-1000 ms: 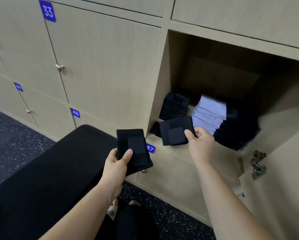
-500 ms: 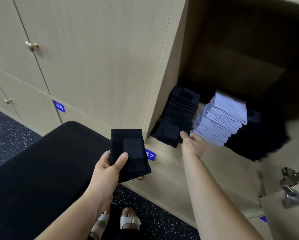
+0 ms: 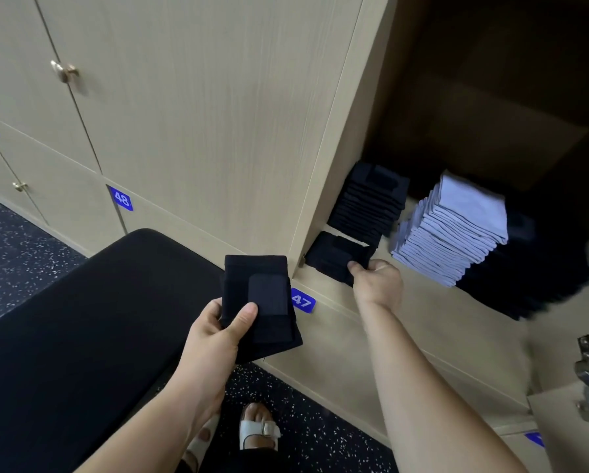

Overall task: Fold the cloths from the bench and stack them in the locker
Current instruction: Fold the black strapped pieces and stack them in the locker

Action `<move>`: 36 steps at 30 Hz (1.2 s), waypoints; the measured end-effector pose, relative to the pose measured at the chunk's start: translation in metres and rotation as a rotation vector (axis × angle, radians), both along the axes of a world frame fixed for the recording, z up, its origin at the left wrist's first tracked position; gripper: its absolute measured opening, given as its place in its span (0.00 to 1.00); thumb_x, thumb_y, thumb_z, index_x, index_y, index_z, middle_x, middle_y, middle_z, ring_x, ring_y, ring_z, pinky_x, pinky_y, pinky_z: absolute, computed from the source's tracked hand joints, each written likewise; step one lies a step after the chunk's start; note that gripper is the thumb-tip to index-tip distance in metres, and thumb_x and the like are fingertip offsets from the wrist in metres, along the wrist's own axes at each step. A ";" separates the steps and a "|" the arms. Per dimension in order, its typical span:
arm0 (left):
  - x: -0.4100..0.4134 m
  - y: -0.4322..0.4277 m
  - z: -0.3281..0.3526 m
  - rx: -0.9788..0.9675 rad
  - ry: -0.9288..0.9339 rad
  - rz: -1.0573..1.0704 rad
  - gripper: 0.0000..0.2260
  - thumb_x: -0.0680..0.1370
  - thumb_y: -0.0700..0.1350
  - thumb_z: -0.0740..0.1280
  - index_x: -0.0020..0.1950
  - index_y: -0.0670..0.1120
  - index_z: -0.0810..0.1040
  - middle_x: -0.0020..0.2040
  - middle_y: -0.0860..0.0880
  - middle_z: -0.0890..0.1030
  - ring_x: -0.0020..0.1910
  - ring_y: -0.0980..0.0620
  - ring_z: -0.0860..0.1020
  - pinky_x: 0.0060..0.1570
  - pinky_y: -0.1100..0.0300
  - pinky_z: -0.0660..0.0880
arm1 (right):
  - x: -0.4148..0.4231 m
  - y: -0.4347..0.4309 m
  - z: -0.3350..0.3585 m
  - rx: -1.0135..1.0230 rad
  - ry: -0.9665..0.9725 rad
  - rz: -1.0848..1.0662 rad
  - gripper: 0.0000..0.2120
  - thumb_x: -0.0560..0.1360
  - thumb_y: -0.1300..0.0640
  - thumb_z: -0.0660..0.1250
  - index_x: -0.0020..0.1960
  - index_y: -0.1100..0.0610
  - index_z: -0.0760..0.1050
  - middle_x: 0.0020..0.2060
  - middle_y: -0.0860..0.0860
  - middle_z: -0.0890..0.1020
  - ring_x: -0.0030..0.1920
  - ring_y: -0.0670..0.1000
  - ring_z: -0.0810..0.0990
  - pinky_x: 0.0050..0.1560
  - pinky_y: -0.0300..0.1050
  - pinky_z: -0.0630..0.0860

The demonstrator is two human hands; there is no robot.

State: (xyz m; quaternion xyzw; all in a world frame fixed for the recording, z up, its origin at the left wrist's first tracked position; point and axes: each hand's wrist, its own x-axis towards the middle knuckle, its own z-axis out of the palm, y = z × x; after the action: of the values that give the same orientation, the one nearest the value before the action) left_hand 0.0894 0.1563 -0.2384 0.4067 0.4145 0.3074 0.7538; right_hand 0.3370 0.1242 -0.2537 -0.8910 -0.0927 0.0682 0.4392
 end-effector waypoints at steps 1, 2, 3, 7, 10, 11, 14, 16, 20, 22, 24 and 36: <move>0.000 0.000 0.001 0.003 0.001 0.001 0.10 0.77 0.43 0.69 0.57 0.43 0.78 0.51 0.43 0.85 0.52 0.43 0.83 0.59 0.43 0.77 | 0.000 0.000 0.000 -0.048 -0.023 0.008 0.13 0.72 0.48 0.72 0.49 0.57 0.81 0.44 0.53 0.84 0.46 0.57 0.81 0.40 0.43 0.72; 0.000 -0.001 0.001 0.006 0.001 0.002 0.10 0.77 0.44 0.69 0.57 0.43 0.78 0.51 0.43 0.85 0.52 0.43 0.83 0.59 0.43 0.77 | 0.000 0.000 0.001 -0.079 -0.040 0.014 0.13 0.72 0.48 0.72 0.47 0.57 0.80 0.44 0.53 0.84 0.46 0.57 0.81 0.40 0.43 0.70; -0.001 -0.001 0.003 0.009 0.001 0.003 0.10 0.77 0.44 0.69 0.57 0.43 0.78 0.51 0.43 0.85 0.52 0.43 0.83 0.59 0.43 0.77 | 0.000 -0.001 0.001 -0.098 -0.050 0.016 0.12 0.72 0.47 0.72 0.46 0.56 0.80 0.44 0.54 0.84 0.46 0.57 0.81 0.39 0.44 0.70; -0.006 -0.003 0.009 0.015 -0.002 0.017 0.10 0.77 0.43 0.69 0.57 0.43 0.78 0.51 0.44 0.85 0.52 0.43 0.84 0.57 0.45 0.78 | -0.006 -0.014 0.011 -0.097 -0.086 -0.005 0.12 0.74 0.48 0.70 0.51 0.55 0.80 0.45 0.49 0.82 0.46 0.54 0.78 0.42 0.44 0.69; -0.012 -0.006 0.017 0.017 -0.016 0.032 0.10 0.78 0.43 0.68 0.58 0.43 0.78 0.52 0.43 0.85 0.51 0.43 0.84 0.56 0.45 0.78 | -0.021 -0.031 0.022 -0.014 -0.092 -0.012 0.07 0.74 0.53 0.69 0.49 0.55 0.79 0.44 0.48 0.81 0.44 0.51 0.77 0.42 0.43 0.68; -0.014 -0.009 0.021 0.015 -0.025 0.037 0.10 0.77 0.42 0.69 0.58 0.43 0.78 0.52 0.43 0.85 0.51 0.43 0.84 0.55 0.45 0.78 | -0.029 -0.037 0.025 0.049 -0.079 0.013 0.05 0.74 0.54 0.69 0.47 0.55 0.79 0.43 0.48 0.82 0.45 0.52 0.79 0.42 0.43 0.69; -0.020 -0.017 0.035 0.017 -0.044 0.055 0.10 0.77 0.43 0.69 0.58 0.42 0.77 0.52 0.42 0.84 0.52 0.42 0.83 0.56 0.45 0.78 | -0.069 -0.057 0.042 0.301 0.066 0.173 0.05 0.74 0.55 0.71 0.41 0.56 0.79 0.38 0.49 0.83 0.42 0.50 0.81 0.43 0.42 0.74; -0.025 -0.027 0.046 0.021 -0.050 0.060 0.10 0.78 0.43 0.69 0.58 0.42 0.77 0.53 0.42 0.84 0.53 0.41 0.83 0.58 0.43 0.77 | -0.104 -0.073 0.058 0.379 0.189 0.291 0.06 0.74 0.54 0.72 0.41 0.55 0.80 0.37 0.48 0.83 0.39 0.46 0.80 0.43 0.38 0.75; -0.039 -0.053 0.068 0.020 -0.063 0.067 0.09 0.78 0.42 0.69 0.57 0.42 0.77 0.52 0.42 0.85 0.52 0.41 0.83 0.59 0.41 0.77 | -0.167 -0.096 0.081 0.508 0.397 0.497 0.10 0.72 0.52 0.74 0.51 0.56 0.81 0.44 0.49 0.86 0.46 0.43 0.83 0.44 0.34 0.76; -0.048 -0.064 0.077 0.024 -0.067 0.067 0.08 0.78 0.41 0.69 0.57 0.42 0.77 0.52 0.41 0.84 0.53 0.41 0.83 0.59 0.41 0.77 | -0.187 -0.100 0.090 0.523 0.388 0.530 0.11 0.70 0.57 0.75 0.51 0.54 0.80 0.45 0.49 0.86 0.47 0.46 0.84 0.46 0.37 0.77; -0.057 -0.075 0.085 0.010 -0.091 0.062 0.08 0.79 0.42 0.68 0.57 0.42 0.77 0.53 0.40 0.84 0.53 0.42 0.83 0.59 0.42 0.77 | -0.202 -0.104 0.097 0.510 0.303 0.508 0.10 0.69 0.61 0.75 0.49 0.52 0.79 0.44 0.50 0.86 0.46 0.48 0.84 0.47 0.44 0.79; -0.090 -0.105 0.119 0.006 -0.168 -0.061 0.12 0.84 0.45 0.58 0.61 0.43 0.77 0.54 0.45 0.85 0.53 0.47 0.83 0.51 0.49 0.79 | -0.231 -0.138 0.127 0.413 0.026 0.489 0.15 0.73 0.58 0.71 0.58 0.49 0.78 0.50 0.41 0.83 0.52 0.38 0.79 0.56 0.38 0.76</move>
State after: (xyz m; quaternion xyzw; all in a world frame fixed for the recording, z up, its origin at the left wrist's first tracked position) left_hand -0.0002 0.0513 -0.1191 0.3943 0.3365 0.3186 0.7936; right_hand 0.1064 -0.0142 -0.1272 -0.7335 -0.3102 0.1631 0.5824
